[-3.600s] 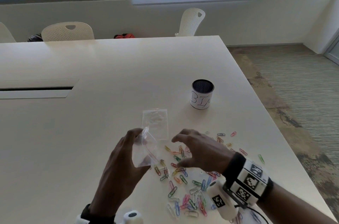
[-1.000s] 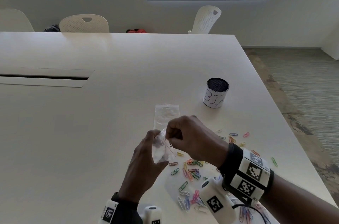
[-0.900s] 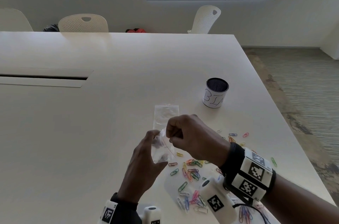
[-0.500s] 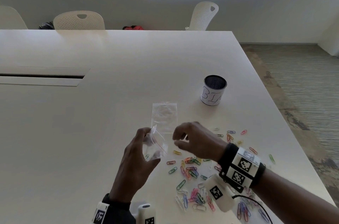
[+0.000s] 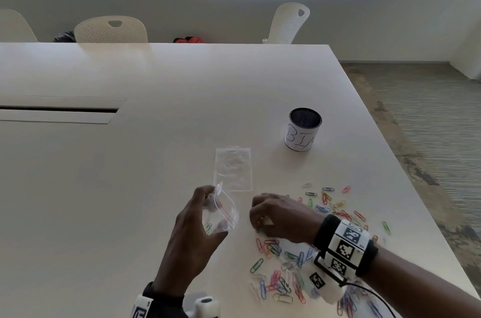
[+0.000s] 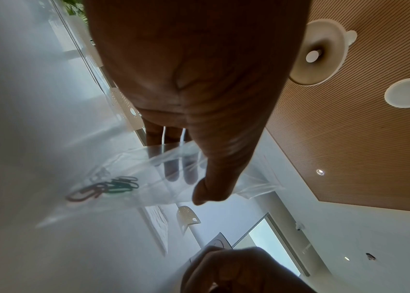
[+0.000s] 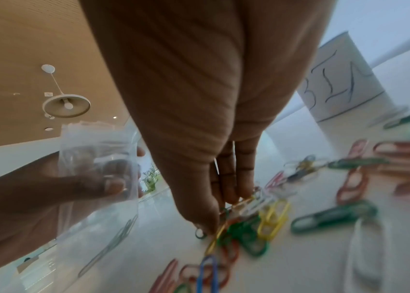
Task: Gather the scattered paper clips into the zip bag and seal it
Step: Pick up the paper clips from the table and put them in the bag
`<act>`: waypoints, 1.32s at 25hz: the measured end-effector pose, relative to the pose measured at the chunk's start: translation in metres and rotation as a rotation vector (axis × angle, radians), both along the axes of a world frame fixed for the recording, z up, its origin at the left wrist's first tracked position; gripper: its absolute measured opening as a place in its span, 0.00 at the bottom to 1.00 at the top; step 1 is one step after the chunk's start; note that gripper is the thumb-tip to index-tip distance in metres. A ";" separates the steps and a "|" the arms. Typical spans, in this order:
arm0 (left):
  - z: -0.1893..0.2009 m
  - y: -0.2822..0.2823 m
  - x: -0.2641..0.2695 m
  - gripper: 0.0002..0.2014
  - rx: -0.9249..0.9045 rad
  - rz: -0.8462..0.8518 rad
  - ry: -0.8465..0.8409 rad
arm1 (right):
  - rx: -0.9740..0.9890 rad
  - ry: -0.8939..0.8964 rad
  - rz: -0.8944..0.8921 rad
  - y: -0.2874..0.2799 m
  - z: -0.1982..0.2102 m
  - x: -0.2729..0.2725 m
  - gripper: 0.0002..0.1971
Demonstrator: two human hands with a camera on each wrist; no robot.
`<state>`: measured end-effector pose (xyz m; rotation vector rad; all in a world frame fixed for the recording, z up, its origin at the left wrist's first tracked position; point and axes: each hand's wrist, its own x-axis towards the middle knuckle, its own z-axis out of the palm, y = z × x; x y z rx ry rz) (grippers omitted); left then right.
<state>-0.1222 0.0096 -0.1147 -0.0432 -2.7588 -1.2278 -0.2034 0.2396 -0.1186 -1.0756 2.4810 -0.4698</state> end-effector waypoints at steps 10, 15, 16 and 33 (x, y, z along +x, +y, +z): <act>0.001 0.008 -0.002 0.32 0.001 -0.028 -0.004 | 0.184 0.122 -0.038 0.021 -0.001 0.011 0.42; -0.003 0.010 0.000 0.32 -0.020 -0.016 -0.008 | 0.056 0.119 -0.051 0.020 -0.002 0.021 0.14; -0.004 0.011 0.001 0.32 -0.022 -0.013 -0.012 | 0.045 0.131 -0.048 0.020 -0.002 0.021 0.10; -0.011 0.027 0.016 0.31 -0.002 0.032 0.043 | -0.676 -0.257 -0.519 0.030 0.045 0.015 0.06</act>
